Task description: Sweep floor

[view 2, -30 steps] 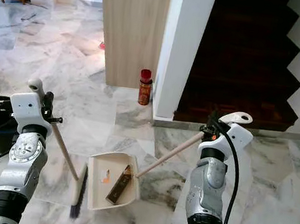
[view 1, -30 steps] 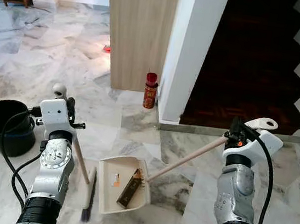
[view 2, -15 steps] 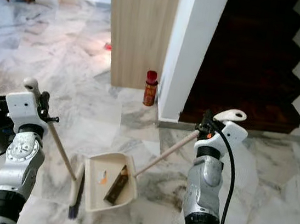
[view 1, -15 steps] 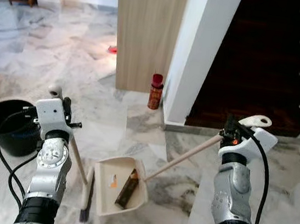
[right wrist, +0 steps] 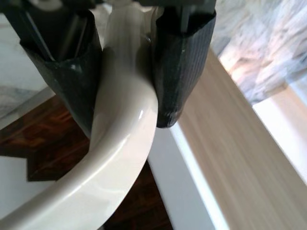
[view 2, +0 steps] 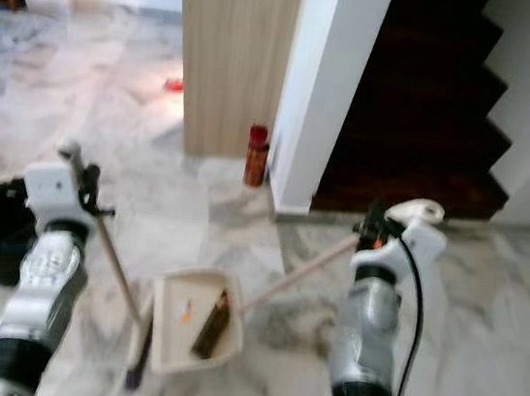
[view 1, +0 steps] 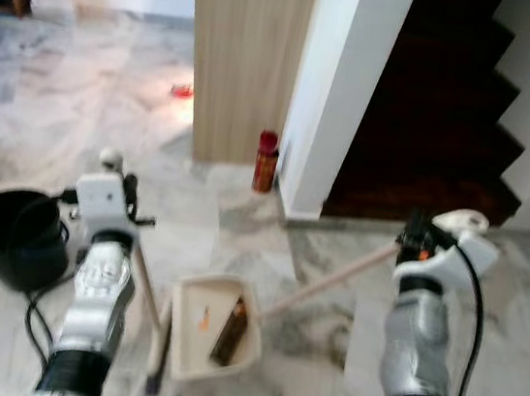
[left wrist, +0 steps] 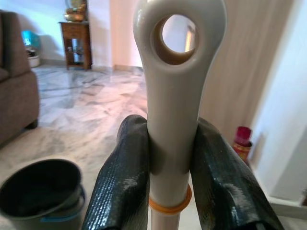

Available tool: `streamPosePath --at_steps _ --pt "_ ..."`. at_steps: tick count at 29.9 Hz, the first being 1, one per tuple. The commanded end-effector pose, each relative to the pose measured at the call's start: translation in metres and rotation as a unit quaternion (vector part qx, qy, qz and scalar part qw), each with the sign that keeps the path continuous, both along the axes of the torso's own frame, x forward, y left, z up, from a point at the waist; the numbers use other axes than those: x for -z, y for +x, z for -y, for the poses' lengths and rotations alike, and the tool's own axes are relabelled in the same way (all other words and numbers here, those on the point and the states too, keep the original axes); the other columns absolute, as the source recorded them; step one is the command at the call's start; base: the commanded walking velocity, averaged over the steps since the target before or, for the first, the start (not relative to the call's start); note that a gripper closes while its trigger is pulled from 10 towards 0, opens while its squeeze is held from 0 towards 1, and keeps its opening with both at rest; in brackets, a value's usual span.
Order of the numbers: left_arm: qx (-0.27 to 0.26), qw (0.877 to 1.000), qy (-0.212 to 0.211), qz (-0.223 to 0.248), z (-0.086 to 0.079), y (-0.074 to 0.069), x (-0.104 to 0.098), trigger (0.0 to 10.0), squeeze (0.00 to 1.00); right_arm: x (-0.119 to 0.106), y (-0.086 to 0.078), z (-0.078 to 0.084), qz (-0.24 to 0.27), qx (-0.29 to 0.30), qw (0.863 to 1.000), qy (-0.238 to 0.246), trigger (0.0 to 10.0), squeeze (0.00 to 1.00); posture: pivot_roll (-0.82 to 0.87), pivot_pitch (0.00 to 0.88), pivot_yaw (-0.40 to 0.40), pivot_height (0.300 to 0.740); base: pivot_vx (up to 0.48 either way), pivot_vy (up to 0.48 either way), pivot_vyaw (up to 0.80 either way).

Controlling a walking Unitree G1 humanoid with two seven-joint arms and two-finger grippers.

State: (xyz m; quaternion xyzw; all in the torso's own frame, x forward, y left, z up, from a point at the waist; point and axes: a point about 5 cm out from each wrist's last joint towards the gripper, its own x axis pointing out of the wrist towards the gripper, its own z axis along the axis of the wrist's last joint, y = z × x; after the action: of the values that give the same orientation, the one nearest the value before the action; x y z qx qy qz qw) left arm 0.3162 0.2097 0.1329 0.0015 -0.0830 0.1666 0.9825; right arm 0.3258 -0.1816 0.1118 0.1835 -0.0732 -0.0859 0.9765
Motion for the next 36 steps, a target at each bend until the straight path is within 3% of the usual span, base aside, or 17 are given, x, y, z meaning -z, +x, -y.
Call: streamPosePath --at_steps 1,36 --pt "0.009 0.999 -0.003 0.031 0.0081 0.0029 -0.0133 10.0 0.0 -0.0152 0.0038 0.0072 0.028 0.009 1.0 -0.002 10.0 0.0 -0.02 0.0 -0.024 0.74 0.0 0.33 0.0" --pt "0.012 0.999 -0.002 0.032 0.0077 0.0027 -0.0145 10.0 0.0 -0.0138 0.004 0.0039 0.027 0.006 0.999 0.021 10.0 0.0 -0.01 0.0 -0.011 0.74 0.0 0.329 0.0"
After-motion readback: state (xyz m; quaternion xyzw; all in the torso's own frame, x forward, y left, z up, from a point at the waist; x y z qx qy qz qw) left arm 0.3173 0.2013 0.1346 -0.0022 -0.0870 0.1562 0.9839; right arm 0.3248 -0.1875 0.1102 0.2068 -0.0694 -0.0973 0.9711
